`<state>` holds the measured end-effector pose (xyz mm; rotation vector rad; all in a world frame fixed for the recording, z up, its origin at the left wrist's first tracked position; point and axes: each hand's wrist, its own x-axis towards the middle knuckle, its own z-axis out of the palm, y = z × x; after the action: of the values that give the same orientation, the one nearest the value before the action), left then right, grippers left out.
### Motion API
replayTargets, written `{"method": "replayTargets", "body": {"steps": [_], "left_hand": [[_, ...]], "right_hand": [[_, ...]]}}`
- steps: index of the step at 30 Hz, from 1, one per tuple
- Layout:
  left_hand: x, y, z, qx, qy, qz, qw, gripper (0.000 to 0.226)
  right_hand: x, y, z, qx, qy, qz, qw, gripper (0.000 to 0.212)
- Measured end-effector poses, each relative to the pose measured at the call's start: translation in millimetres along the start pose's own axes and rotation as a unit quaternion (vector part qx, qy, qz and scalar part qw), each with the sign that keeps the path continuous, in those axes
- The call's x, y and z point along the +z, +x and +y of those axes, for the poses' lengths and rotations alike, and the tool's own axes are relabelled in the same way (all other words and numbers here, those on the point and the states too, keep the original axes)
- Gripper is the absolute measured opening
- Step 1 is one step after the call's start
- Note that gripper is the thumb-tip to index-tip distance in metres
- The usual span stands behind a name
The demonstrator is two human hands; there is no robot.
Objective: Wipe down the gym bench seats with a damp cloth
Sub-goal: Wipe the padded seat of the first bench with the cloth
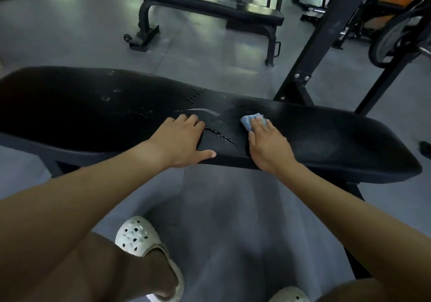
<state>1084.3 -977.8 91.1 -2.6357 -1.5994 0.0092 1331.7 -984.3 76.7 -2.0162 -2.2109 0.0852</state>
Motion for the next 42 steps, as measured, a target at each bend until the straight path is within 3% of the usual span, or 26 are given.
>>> {"method": "replayTargets", "body": {"steps": [9,11,16,18,22,29,32,38,42], "left_hand": [[1,-1,-9,0.024,0.002,-0.004,1.0,0.082],[-3,1,-11,0.026,-0.008,-0.022,0.999,0.084],[-14,4,-9,0.023,-0.031,-0.067,0.997,0.084],[-21,8,-12,0.017,-0.063,-0.083,0.994,0.082],[-28,15,-16,0.002,-0.117,-0.101,0.988,0.076],[-19,16,-14,0.01,-0.084,-0.081,0.993,0.069],[-22,17,-17,0.018,-0.092,-0.091,0.991,0.07],[-21,20,-26,0.036,-0.106,-0.092,0.989,0.072],[-17,18,-40,0.048,-0.137,-0.088,0.985,0.076]], "right_hand": [[8,-12,-27,-0.217,0.031,-0.051,0.974,0.055],[4,-2,-17,-0.197,0.017,-0.046,0.979,0.055],[0,24,-1,0.008,0.034,0.02,0.999,0.044],[2,24,-8,0.03,0.023,0.024,0.999,0.042],[7,9,-34,-0.045,0.031,-0.004,0.999,0.052],[1,4,-35,-0.188,0.033,-0.065,0.979,0.059],[-5,27,-14,-0.141,0.033,-0.058,0.988,0.057],[-8,67,22,0.044,0.051,-0.022,0.997,0.051],[-2,87,22,0.086,0.079,-0.007,0.993,0.052]]}}
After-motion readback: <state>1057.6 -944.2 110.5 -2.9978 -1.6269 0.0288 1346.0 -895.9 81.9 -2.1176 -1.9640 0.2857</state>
